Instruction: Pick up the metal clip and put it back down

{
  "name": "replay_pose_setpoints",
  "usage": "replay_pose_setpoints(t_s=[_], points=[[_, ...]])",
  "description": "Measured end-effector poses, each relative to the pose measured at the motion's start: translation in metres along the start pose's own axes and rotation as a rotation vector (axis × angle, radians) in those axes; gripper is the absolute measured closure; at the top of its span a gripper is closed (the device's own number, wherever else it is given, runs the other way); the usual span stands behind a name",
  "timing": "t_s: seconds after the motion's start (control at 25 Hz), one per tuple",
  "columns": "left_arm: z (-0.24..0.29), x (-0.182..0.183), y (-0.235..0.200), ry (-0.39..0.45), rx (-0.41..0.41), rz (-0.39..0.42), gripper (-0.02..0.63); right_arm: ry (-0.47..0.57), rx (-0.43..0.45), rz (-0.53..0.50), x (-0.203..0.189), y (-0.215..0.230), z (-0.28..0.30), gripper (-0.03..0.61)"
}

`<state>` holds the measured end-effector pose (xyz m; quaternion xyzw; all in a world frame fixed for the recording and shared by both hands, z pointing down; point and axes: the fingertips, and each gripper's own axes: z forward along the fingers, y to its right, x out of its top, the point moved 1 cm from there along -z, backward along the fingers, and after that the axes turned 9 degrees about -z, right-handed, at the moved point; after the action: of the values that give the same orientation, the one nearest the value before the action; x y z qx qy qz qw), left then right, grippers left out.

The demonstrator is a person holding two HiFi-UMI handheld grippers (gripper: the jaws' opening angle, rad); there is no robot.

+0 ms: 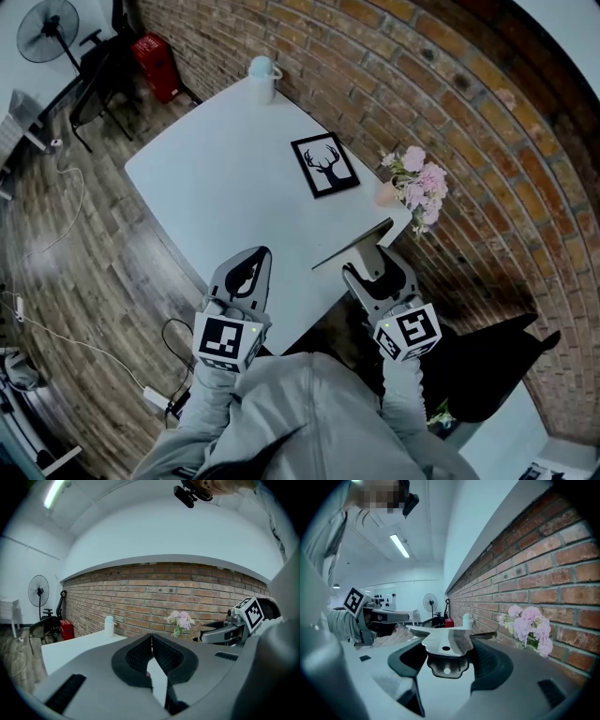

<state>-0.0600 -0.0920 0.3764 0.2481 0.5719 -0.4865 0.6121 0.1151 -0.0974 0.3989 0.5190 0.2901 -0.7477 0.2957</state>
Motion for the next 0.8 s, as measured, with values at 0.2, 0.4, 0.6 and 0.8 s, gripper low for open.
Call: replay_pose_setpoints(t_s=[0.2,0.4,0.6,0.8], points=[[0.004,-0.015,-0.005,-0.032,0.009,-0.019,0.586,-0.074,0.049,0.014,-0.03,-0.013,0.016,0.281],[0.008,-0.029,-0.009,-0.064,0.003,-0.036,0.586,-0.13,0.087,0.033,-0.055,-0.028,0.032,0.281],[0.015,-0.043,-0.01,-0.089,-0.011,-0.048,0.586,-0.21,0.107,0.01,-0.092,-0.044,0.046,0.28],[0.021,-0.052,-0.009,-0.104,-0.021,-0.058,0.586,-0.27,0.138,0.045,-0.129,-0.061,0.056,0.281]])
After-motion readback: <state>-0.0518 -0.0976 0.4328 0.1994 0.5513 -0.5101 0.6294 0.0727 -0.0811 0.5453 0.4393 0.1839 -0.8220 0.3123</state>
